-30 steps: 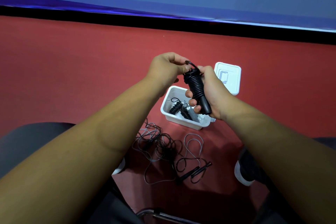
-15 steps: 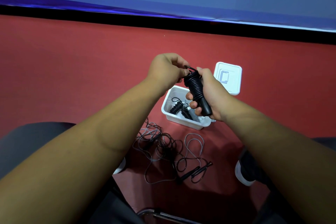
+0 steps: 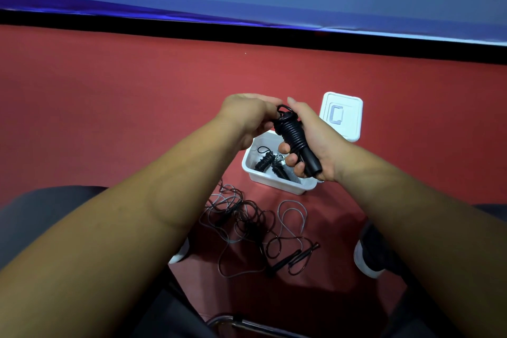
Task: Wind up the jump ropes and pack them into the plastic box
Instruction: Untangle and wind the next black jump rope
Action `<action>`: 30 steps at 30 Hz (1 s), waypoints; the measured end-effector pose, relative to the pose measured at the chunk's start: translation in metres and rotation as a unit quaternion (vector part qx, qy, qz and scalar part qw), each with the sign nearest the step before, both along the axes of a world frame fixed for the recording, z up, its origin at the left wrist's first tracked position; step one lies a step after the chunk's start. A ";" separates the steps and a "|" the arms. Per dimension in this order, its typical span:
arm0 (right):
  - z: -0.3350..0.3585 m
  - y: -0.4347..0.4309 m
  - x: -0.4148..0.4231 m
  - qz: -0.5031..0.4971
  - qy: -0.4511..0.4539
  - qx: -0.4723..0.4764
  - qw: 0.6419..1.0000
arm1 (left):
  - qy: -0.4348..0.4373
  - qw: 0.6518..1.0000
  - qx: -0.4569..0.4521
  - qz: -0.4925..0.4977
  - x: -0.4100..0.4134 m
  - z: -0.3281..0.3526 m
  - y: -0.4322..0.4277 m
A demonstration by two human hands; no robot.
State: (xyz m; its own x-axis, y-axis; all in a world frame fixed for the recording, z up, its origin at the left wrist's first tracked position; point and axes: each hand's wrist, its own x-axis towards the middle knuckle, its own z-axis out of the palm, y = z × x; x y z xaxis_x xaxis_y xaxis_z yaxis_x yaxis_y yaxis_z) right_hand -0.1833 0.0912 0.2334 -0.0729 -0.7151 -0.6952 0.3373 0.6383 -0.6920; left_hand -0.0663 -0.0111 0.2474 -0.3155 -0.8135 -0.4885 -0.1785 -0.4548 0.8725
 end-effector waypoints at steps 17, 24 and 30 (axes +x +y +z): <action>-0.005 -0.001 -0.008 0.013 -0.003 0.029 1.000 | 0.029 0.996 0.083 -0.003 0.000 -0.007 0.007; -0.006 -0.001 -0.013 -0.005 0.017 0.014 1.000 | 0.099 0.991 0.086 -0.010 0.005 -0.004 0.007; -0.010 0.000 -0.014 -0.005 0.013 -0.016 1.000 | 0.093 0.995 0.041 -0.022 0.007 0.001 0.008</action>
State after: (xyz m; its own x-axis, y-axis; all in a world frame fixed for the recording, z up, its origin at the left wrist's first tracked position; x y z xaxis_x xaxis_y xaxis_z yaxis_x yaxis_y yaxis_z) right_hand -0.1970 0.0908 0.2234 -0.0971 -0.7367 -0.6692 0.3247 0.6122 -0.7210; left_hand -0.0594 -0.0027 0.2481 -0.4403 -0.7567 -0.4833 -0.0389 -0.5217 0.8522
